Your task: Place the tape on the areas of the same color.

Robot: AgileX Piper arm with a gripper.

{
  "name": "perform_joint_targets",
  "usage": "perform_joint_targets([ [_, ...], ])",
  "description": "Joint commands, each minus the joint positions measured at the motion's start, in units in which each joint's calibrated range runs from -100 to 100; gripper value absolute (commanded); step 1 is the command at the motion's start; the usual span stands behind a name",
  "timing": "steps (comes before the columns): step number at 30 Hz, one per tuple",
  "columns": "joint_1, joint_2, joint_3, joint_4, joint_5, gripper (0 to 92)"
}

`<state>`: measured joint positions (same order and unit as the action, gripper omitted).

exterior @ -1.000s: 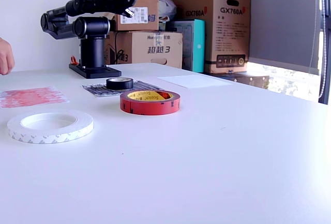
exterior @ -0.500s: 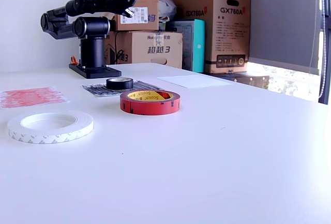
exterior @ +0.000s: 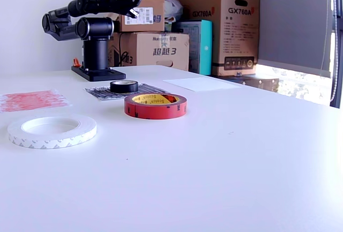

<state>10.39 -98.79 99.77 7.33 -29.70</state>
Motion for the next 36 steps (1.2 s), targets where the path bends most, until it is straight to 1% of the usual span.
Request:
perform_joint_targets([
  [1,-0.3,-0.5,-0.4,-0.2,-0.4,15.7],
  [27,-0.2,-0.5,-0.4,-0.2,-0.4,15.7],
  [31,-0.8,-0.5,-0.4,5.4,-0.8,15.7],
  [36,-1.6,-0.5,-0.8,5.5,-0.8,15.6],
])
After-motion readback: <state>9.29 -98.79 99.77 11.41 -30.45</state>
